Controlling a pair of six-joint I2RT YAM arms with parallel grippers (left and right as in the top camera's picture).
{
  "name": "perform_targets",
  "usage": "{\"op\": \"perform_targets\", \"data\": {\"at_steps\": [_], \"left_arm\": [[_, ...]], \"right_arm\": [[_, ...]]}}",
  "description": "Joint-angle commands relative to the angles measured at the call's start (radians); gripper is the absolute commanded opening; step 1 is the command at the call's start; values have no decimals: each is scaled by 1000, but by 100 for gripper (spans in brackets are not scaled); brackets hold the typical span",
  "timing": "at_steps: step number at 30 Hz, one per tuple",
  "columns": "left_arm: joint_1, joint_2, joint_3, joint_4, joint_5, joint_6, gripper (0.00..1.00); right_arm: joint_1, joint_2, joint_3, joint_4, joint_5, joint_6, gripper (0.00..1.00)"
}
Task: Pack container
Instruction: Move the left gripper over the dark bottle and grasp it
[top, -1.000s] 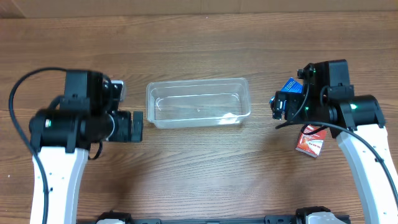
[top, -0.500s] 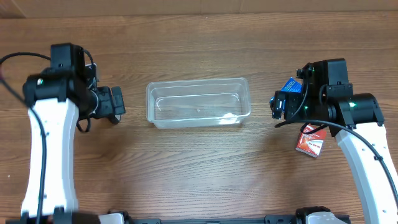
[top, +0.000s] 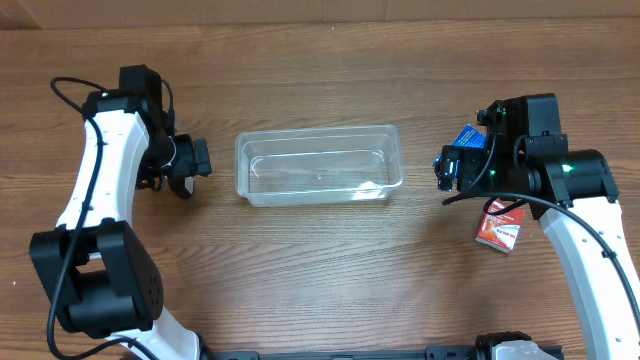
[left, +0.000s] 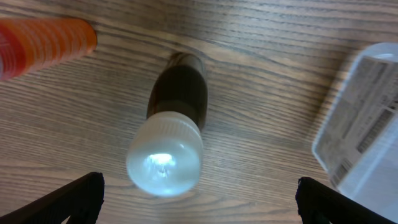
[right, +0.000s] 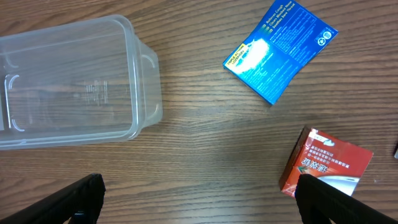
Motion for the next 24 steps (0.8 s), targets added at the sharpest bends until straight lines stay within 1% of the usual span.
{"op": "perform_targets", "data": {"at_steps": [1,5,12,16,19,21,22,24], "left_arm": [[6,39,19,24,-31,-2,97],[6,52,19,60,-45,-2,92],[6,57,18,95,-63,-2,91],[6,57,18,100,-95,-2,87],[6,57,18,95,-95,-2,72],[5,57,18,92,-95,-2,66],[4,57,18,90,-95,-2,60],[4,57,18,86,-95,-2,56]], "right_arm": [[-4,-12,30,3,-5,-3,100],[-4,-12,30,3,-5,-3,100],[-4,-12,30,3,-5,-3,100],[-4,-12,30,3,-5,-3,100],[-4,-12,30,3,-5,-3,100],[-4,-12,30,3,-5,-3,100],[-4,-12,30,3,-5,-3,100],[-4,-12,30,3,-5,-3,100]]}}
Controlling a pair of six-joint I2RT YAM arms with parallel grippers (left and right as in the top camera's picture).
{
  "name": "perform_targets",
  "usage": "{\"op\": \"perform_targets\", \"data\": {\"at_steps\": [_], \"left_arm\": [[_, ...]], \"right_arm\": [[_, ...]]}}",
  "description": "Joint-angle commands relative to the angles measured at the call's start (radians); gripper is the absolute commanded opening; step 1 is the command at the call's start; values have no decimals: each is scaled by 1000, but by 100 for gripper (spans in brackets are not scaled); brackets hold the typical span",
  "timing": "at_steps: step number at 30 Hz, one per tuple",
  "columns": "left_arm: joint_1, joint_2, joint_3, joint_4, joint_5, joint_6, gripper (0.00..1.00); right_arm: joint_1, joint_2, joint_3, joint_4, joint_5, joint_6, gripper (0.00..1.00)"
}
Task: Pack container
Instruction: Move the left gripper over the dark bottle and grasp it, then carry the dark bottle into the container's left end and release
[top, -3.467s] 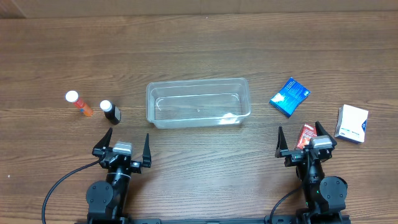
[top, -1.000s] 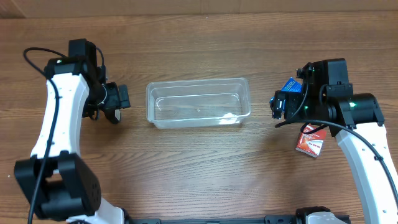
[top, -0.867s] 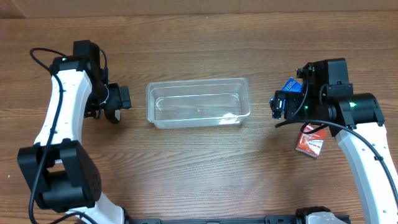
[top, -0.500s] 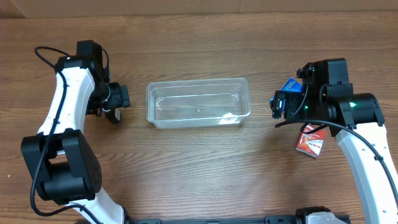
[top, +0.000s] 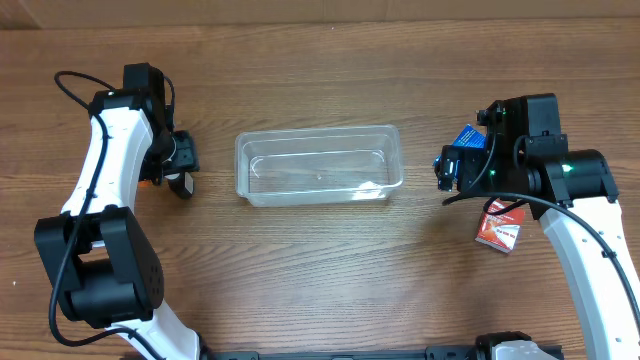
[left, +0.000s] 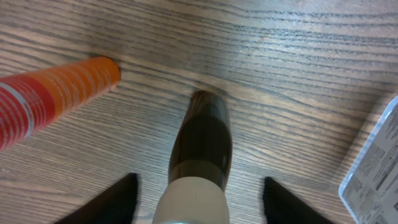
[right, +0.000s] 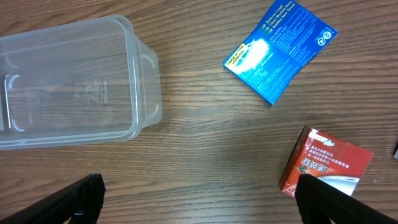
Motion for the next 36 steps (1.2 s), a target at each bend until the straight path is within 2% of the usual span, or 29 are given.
{"op": "perform_targets", "data": {"at_steps": [1,3,8,11,14,19,24,28,36], "left_arm": [[4,10,18,-8,-16,1,54],[4,10,18,-9,-16,1,46],[4,10,18,-10,-16,1,38],[4,10,18,-13,-15,0,28],[4,10,18,-18,-14,0,23],[4,9,22,-30,-10,0,4],[3,1,86,-89,4,-45,4],[-18,-34,201,-161,72,-45,4],[-180,-158,417,-236,122,-79,4]], "right_arm": [[-4,-12,30,3,-5,-3,100],[-4,-12,30,3,-5,-3,100],[-4,-12,30,3,-5,-3,100],[-4,-12,30,3,-5,-3,100],[-4,-12,30,3,-6,-3,100],[-4,-12,30,3,-6,-2,100],[-4,-12,30,3,-6,-3,100],[-4,-12,30,3,-6,-2,100],[-4,-12,30,3,-6,-3,100]]}}
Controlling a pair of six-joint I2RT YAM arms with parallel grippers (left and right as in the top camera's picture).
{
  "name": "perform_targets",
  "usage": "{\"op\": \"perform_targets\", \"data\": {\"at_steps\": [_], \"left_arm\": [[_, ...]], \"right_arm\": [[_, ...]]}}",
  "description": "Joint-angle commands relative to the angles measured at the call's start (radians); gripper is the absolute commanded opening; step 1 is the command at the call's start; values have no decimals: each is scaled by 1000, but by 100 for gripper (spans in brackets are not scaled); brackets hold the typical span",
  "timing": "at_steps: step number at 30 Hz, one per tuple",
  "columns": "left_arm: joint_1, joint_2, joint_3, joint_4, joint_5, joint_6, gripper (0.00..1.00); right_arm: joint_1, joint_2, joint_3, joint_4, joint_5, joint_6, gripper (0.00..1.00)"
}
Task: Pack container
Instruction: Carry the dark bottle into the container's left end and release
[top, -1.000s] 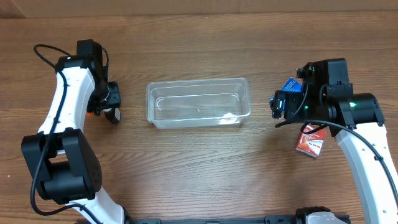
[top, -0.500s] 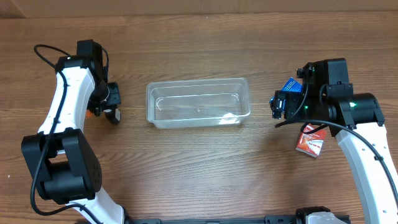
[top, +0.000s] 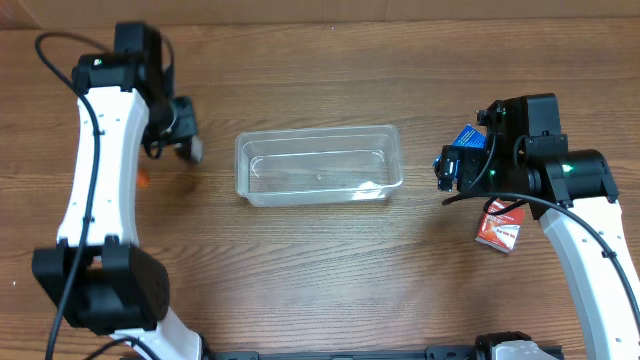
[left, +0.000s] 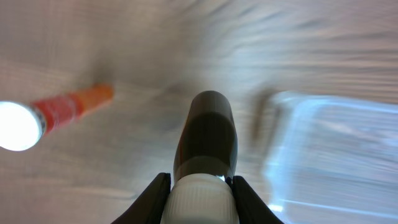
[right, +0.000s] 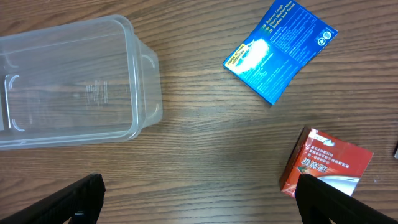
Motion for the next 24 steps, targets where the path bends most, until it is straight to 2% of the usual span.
{"op": "perform_targets", "data": {"at_steps": [1,9,14,24], "left_arm": [[-128,-119,97,-4,55,-52,4],[-301,-90,56,-5,33,-133,4],[-313,8,18,-1,10,-175,4],[-310,211,10,12,-27,-181,4]], "right_arm": [[-4,-12,30,4,-5,-3,100],[-4,-12,30,3,-5,-3,100],[-4,-12,30,3,-5,-3,100],[-4,-12,30,0,-5,-3,100]]}}
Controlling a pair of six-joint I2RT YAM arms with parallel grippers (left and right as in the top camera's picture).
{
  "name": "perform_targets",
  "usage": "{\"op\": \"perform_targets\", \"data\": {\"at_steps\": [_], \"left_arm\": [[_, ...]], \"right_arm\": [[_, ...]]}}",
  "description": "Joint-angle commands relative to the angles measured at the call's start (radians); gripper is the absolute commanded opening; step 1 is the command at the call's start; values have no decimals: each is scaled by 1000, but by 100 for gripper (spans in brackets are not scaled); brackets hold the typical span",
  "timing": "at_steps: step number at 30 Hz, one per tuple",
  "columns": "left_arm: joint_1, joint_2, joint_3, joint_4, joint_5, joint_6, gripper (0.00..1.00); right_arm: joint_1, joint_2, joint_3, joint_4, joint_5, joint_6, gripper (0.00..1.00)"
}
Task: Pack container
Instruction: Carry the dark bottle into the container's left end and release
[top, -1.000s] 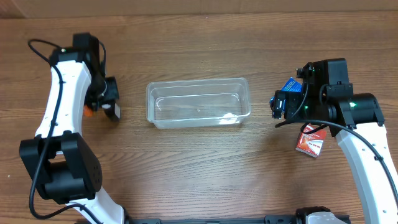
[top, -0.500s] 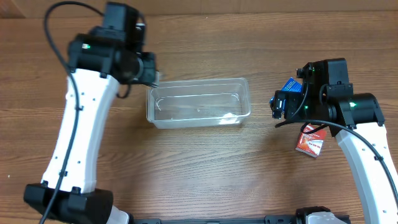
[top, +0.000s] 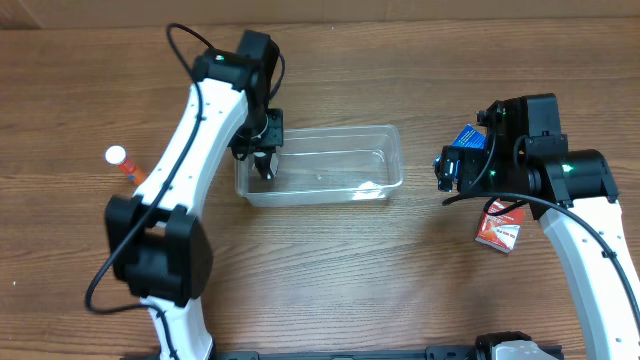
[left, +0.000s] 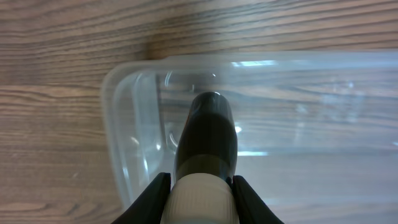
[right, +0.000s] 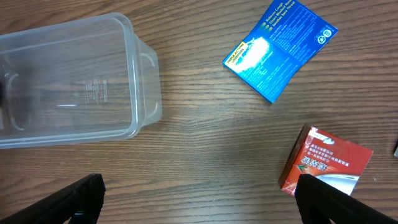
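Observation:
My left gripper (top: 262, 160) is shut on a dark bottle (left: 208, 134) by its white cap (left: 199, 199). It holds the bottle over the left end of the clear plastic container (top: 398, 160), whose rim (left: 118, 124) shows below in the left wrist view. Whether the bottle touches the container floor cannot be told. My right gripper (top: 450, 172) hangs open to the right of the container, with bare wood between its fingers (right: 81, 193). A blue packet (right: 280, 50) and a red box (right: 324, 163) lie on the table near it.
An orange tube (top: 128, 168) with a white cap lies on the table left of the container. The red box (top: 500, 225) sits at the right beside the right arm, the blue packet (top: 467, 134) just behind the right gripper. The container's right end (right: 140, 62) holds nothing.
My left gripper has moved right with the dark bottle, from above the table left of the container to over the container's left end. The right arm has not moved.
The left gripper hung open above the dark bottle lying beside the orange tube. Then it stood lower, its fingers either side of the bottle. Then it was shut on the cap and lifted, and now it holds the bottle over the container. The right arm stayed still.

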Motion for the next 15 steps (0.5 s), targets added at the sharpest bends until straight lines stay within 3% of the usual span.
{"op": "perform_targets", "data": {"at_steps": [1,10,15], "left_arm": [[5,43,-6,12,-52,-37,4],[9,63,-6,45,-127,-87,4],[9,63,-6,44,-127,-87,29]], "right_arm": [[-4,-12,29,4,-6,-3,100],[-4,-12,29,0,-6,-3,100],[-4,-12,29,-4,-6,-3,100]]}}
